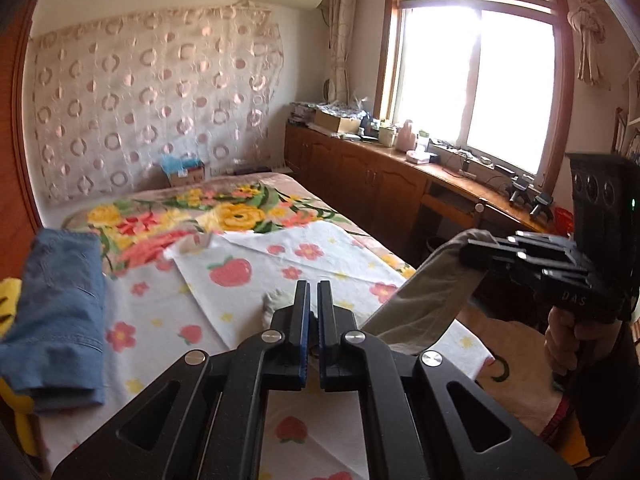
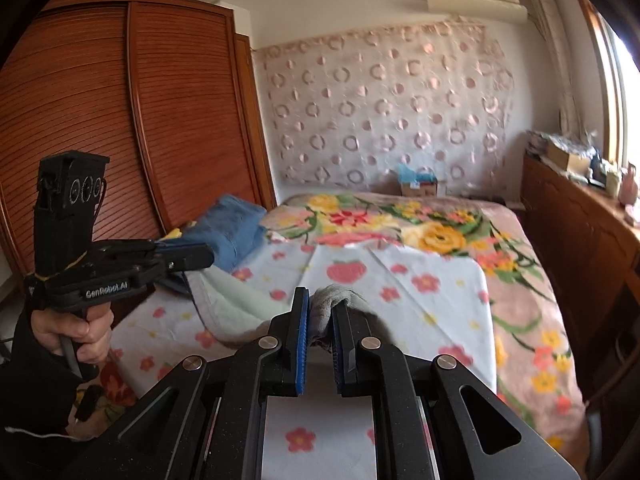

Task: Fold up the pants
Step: 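Lift the grey-green pants high off the bed with both grippers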

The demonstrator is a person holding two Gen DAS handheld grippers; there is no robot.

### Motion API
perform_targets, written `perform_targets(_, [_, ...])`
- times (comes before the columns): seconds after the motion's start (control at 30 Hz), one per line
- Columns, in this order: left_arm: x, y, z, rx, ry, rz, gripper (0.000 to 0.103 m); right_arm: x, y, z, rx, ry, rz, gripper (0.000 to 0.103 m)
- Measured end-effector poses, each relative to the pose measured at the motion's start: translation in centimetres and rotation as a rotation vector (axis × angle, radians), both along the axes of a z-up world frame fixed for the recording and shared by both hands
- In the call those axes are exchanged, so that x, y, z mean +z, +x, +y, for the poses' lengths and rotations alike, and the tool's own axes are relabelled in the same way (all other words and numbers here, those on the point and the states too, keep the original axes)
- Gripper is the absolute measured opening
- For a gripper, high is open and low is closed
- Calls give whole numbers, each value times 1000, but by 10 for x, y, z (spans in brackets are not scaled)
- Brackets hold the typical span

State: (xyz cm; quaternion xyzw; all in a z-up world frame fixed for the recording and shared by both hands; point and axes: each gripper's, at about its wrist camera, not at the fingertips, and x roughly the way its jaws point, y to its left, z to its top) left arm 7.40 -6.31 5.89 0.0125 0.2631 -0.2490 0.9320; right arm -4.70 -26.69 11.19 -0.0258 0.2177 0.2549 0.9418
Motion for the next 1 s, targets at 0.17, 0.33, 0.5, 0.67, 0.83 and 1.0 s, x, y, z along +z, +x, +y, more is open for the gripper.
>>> perform_targets(0.17, [10, 2, 13, 29, -5, -23, 4, 8, 20, 9, 27, -11, -28, 10])
perform_targets(0.33, [23, 28, 28, 74, 2, -44, 4, 12, 51, 21, 45, -54, -61, 10])
perform_targets(0.5, [30, 78, 44, 138, 20, -44, 4, 22, 104, 40, 45, -84, -71, 9])
perform_targets(0.67, [43, 125, 53, 199, 39, -47, 4, 33, 162, 55, 40, -75, -63, 9])
perform_targets(0.83, [65, 167, 56, 260, 72, -81, 4, 51, 219, 72, 33, -72, -75, 9])
perform_targets(1.0, [76, 171, 60, 276, 67, -114, 4, 52, 244, 79, 55, -61, -100, 9])
